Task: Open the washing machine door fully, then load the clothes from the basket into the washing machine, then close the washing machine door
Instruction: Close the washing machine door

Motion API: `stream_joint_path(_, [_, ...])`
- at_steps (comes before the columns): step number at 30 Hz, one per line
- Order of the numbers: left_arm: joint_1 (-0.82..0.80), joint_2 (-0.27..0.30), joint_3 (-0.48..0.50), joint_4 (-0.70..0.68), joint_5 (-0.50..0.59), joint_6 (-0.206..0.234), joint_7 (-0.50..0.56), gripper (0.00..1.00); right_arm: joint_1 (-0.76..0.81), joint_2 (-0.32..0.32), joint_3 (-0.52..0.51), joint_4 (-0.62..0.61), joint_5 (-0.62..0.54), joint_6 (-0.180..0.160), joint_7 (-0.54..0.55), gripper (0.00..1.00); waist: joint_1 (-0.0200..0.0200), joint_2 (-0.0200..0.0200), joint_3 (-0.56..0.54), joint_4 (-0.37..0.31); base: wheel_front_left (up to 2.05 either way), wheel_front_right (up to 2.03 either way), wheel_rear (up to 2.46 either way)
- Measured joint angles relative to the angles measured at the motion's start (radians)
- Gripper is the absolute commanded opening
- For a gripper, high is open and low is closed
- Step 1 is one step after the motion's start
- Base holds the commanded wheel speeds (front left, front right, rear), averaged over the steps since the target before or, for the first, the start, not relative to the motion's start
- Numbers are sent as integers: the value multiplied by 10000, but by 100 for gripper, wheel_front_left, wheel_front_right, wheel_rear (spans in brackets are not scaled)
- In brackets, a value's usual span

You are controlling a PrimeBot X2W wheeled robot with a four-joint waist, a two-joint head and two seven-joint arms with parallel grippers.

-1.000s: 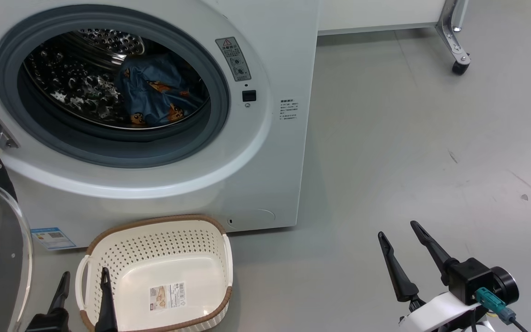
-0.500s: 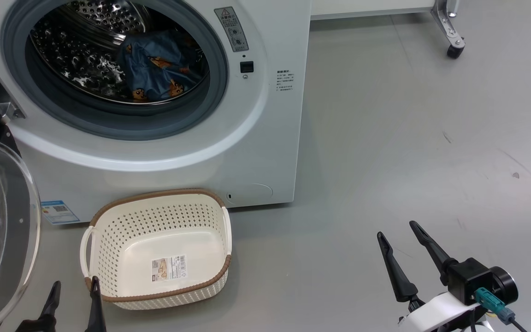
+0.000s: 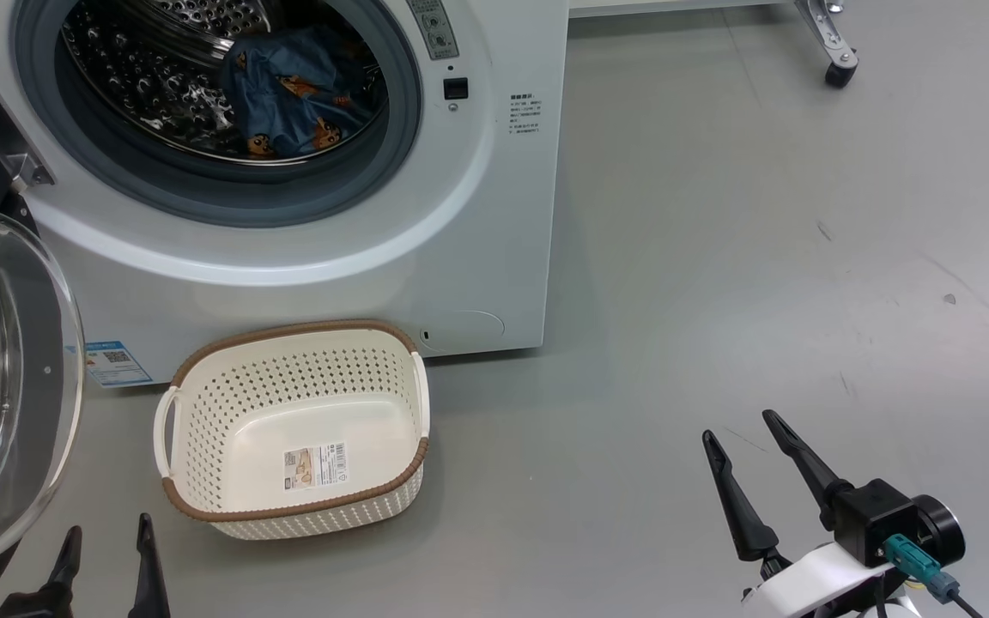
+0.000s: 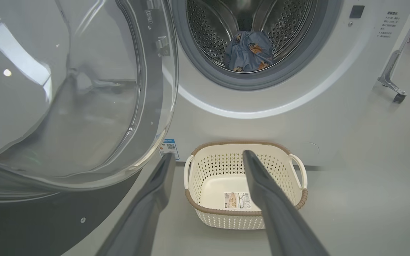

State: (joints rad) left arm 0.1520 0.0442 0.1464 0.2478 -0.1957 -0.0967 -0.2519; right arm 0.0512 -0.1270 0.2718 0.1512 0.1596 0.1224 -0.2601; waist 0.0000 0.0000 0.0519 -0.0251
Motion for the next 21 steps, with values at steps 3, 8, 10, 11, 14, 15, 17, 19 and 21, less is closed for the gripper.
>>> stream_joint_path(3, [-52,0,104,33,4,-13,0,100,-1,0,0,0,0,0,0,100,0,0,10,0,-36,36,0])
stream_joint_path(8, [-129,-2,111,96,125,-98,0,100,-2,4,-58,-10,0,0,0,100,0,0,42,27,-21,21,0])
stream_joint_path(10, [-243,-2,56,207,267,-121,0,100,-1,-6,-184,-48,0,0,0,100,0,0,60,86,-7,7,0])
stream_joint_path(11, [-324,-4,25,265,313,-142,0,100,-2,-10,-219,-67,0,0,0,100,0,0,69,127,-1,1,0])
stream_joint_path(14, [-557,-8,-134,353,493,-171,0,100,-7,-25,-255,-128,0,0,0,100,0,0,88,291,0,0,0])
stream_joint_path(15, [-632,-8,-173,376,523,-171,0,100,-12,-31,-261,-157,0,0,0,100,0,0,92,358,0,0,0])
stream_joint_path(17, [-786,-13,-209,439,573,-171,0,100,-34,-54,-263,-205,0,0,0,100,0,0,96,514,0,0,0])
stream_joint_path(19, [-932,-13,-217,575,639,-157,0,100,-74,-86,-234,-213,0,0,0,100,0,0,90,692,0,0,0])
stream_joint_path(21, [-1022,-15,-255,688,715,-33,0,100,-150,-144,-121,-211,0,0,0,100,0,0,70,890,0,0,0])
